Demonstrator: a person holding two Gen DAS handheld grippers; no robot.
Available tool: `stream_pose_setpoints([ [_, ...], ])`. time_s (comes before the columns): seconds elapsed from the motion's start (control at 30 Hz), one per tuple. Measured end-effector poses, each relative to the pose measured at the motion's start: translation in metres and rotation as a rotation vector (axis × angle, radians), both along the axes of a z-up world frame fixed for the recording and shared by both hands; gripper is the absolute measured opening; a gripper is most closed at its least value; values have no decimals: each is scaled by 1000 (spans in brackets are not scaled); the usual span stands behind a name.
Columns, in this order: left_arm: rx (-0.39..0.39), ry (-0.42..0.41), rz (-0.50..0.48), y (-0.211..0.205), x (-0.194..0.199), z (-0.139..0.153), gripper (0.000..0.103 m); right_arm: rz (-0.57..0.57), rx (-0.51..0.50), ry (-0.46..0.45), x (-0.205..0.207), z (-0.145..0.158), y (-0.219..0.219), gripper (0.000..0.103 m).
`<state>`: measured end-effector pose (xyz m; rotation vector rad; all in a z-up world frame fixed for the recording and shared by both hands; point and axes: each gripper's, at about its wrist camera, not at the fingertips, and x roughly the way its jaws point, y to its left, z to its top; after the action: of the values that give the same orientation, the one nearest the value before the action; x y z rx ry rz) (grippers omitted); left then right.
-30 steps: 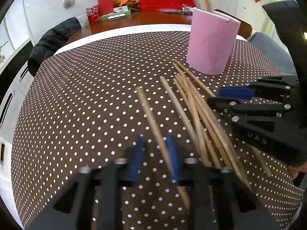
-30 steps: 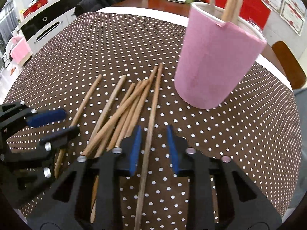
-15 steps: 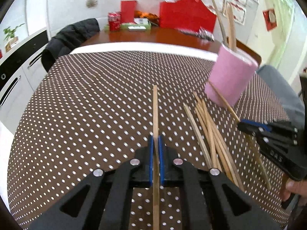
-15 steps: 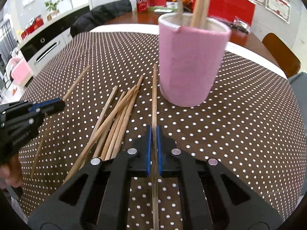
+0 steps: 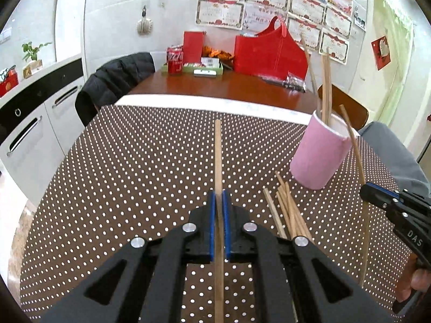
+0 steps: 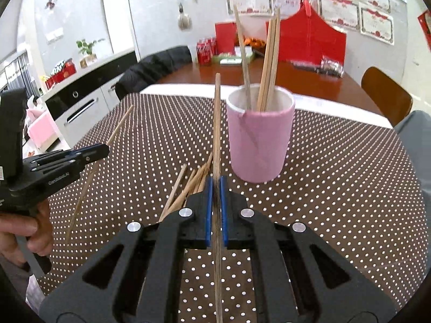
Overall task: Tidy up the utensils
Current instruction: 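Lift the right tool's chopstick into the pink cup and open while the left tool does likewise, then lower the right tool's chopstick into the pink cup and open while the left tool does likewise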
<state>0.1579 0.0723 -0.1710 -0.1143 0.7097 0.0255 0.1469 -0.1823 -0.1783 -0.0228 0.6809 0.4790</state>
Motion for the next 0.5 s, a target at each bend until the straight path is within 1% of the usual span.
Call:
stream_pose_setpoints([
  [0.23,4,-77,-6,-6,-8,22,5,-7,74,-82,-9,20,-14,5],
  [0.3,0,-96,-7,-7,-7,28,5,-3,109,-105,-13,26,-19,5],
  [0.5,0,-162,-22,-16,-5,54,5,-4,177,-160,-12,42,-24,5],
])
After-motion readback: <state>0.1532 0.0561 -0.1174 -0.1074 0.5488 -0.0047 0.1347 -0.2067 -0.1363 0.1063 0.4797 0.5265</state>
